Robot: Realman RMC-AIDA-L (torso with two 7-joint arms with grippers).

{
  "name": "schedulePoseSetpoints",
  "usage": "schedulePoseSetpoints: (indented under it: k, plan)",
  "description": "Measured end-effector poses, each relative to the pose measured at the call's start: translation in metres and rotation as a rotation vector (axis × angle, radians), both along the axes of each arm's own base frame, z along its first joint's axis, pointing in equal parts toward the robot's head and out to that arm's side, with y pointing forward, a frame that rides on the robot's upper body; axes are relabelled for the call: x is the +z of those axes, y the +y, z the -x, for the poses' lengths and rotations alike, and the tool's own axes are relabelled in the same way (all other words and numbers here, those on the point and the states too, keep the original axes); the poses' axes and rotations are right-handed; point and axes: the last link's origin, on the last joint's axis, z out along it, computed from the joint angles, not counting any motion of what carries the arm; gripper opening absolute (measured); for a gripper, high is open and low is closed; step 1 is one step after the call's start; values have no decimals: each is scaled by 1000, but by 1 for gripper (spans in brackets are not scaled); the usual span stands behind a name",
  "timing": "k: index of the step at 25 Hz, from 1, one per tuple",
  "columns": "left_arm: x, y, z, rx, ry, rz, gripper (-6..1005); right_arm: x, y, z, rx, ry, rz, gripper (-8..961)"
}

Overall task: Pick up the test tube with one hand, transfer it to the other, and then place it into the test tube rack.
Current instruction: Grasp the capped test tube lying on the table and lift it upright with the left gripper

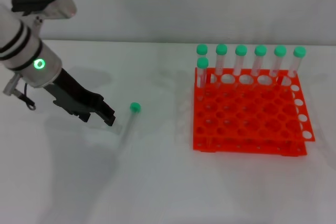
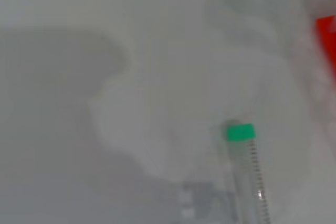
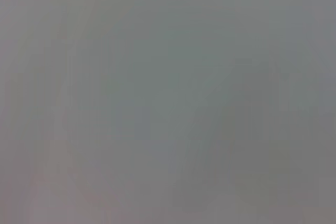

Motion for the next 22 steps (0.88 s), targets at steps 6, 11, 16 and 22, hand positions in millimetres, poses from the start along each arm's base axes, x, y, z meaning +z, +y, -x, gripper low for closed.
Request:
schedulePoseSetpoints:
  k: [6, 11, 16, 22]
  plan:
    - [-21, 6, -12, 17, 34, 3, 660, 2, 1, 1, 6, -7, -4, 840]
    - [-37, 7, -19, 41, 21, 1, 643, 3, 2, 1, 10, -13, -7, 837]
    - [-46, 2, -18, 64, 42, 19, 627, 4, 1, 1, 11, -12, -10, 834]
    - [-50, -2, -12, 91, 74, 17, 607, 6, -3, 4, 42, -1, -17, 831]
